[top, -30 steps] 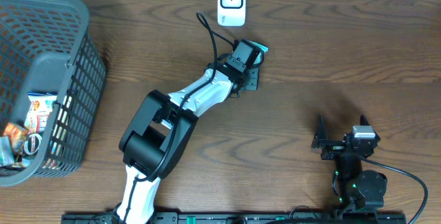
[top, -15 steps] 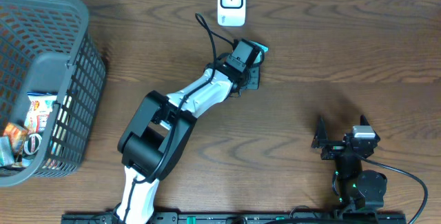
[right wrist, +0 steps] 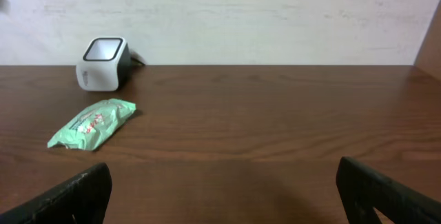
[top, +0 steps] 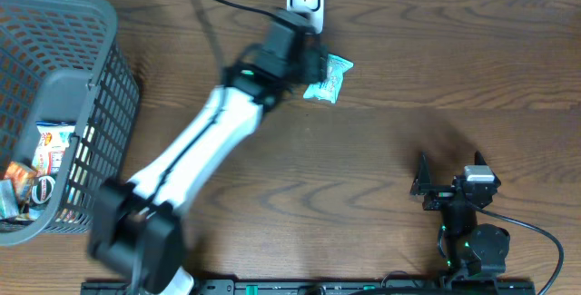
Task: Scan the item barcode
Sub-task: 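Move the left gripper back into the grey basket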
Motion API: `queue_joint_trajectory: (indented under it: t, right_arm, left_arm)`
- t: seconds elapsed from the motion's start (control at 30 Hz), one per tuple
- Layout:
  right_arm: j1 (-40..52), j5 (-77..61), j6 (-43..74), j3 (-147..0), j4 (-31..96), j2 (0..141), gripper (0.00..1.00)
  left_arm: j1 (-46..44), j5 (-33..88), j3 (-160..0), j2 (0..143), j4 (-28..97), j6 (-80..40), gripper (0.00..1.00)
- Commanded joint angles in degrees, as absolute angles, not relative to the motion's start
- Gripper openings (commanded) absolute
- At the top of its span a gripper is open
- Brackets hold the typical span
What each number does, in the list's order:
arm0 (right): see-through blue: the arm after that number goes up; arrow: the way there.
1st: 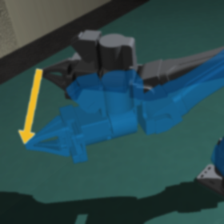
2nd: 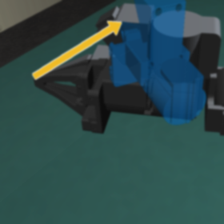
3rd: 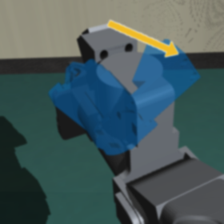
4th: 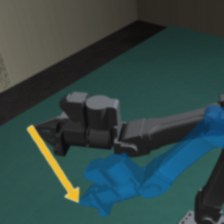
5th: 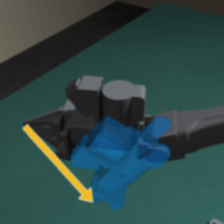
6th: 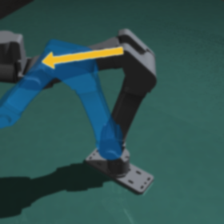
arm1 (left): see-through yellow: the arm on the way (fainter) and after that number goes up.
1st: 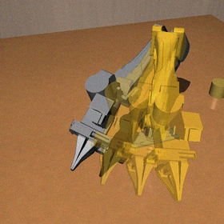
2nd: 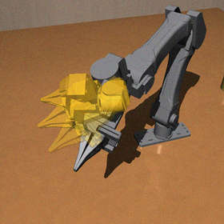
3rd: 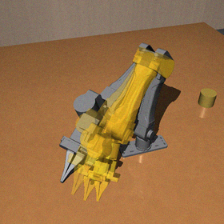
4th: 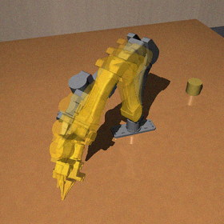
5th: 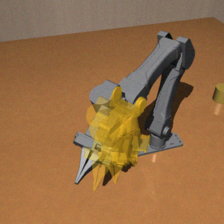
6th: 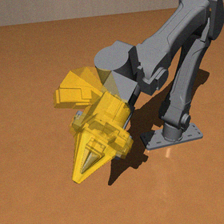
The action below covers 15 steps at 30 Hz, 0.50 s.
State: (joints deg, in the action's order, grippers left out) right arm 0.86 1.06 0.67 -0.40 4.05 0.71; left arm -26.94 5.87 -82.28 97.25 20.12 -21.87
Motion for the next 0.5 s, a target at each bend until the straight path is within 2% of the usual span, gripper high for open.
queue_joint_trajectory:
  t: [0.0,0.13,0.47]
  right_arm:
    - [0.40,0.93,1.26,-0.32,4.29,0.49,0.99]
    - [0.40,0.93,1.26,-0.32,4.29,0.49,0.99]
    - [0.40,0.93,1.26,-0.32,4.29,0.49,0.99]
  left_arm:
    - [-21.89,5.26,-82.52,89.34,23.97,-18.90,0.77]
    - [-13.56,4.19,-82.52,80.75,29.67,-15.31,0.82]
    - [14.17,-3.84,-82.50,66.85,34.61,-13.50,0.82]
